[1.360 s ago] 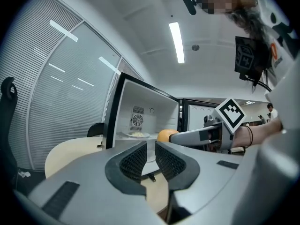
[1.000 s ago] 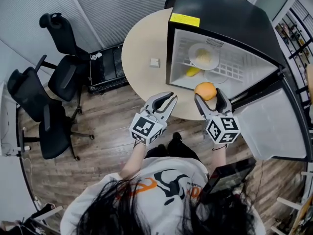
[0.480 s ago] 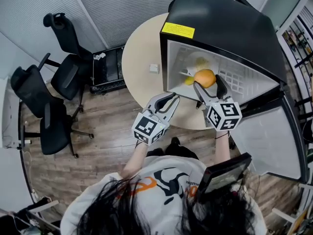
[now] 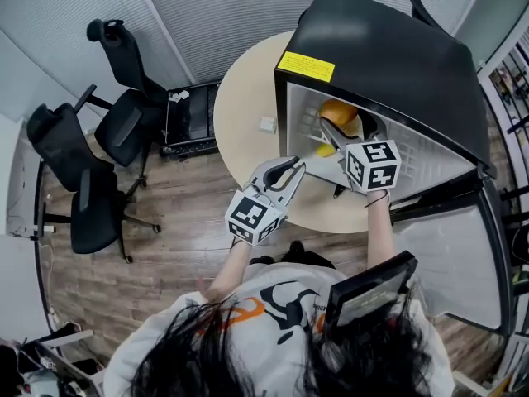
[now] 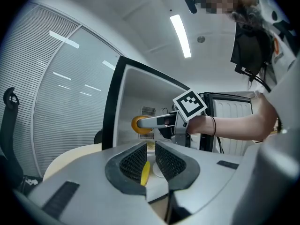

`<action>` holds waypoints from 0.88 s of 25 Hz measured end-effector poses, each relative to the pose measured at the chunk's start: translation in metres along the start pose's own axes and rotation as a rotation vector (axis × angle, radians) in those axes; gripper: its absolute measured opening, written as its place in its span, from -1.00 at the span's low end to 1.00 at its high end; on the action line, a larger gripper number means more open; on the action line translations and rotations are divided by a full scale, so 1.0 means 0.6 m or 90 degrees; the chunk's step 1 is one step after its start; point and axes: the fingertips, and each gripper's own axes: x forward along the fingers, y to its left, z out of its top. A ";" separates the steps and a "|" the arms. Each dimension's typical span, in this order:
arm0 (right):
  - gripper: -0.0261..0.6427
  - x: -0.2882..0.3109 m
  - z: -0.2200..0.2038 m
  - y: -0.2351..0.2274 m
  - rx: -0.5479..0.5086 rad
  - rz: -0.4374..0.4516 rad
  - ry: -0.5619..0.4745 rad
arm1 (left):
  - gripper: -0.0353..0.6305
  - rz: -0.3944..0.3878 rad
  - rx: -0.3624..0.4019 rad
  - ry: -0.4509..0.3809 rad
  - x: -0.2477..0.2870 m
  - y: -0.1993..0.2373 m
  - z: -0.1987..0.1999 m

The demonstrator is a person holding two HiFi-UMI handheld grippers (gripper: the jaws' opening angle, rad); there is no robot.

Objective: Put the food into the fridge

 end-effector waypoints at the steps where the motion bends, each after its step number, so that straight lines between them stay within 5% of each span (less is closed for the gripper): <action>1: 0.25 0.010 0.000 -0.003 -0.006 0.002 0.005 | -0.75 0.004 0.001 -0.001 0.001 0.003 0.000; 15: 0.25 0.087 -0.048 -0.006 -0.060 0.037 0.087 | -0.75 0.030 0.006 0.008 -0.004 0.021 -0.005; 22: 0.25 0.085 -0.050 -0.012 -0.075 -0.010 0.085 | -0.75 0.040 0.007 0.011 -0.016 0.030 -0.010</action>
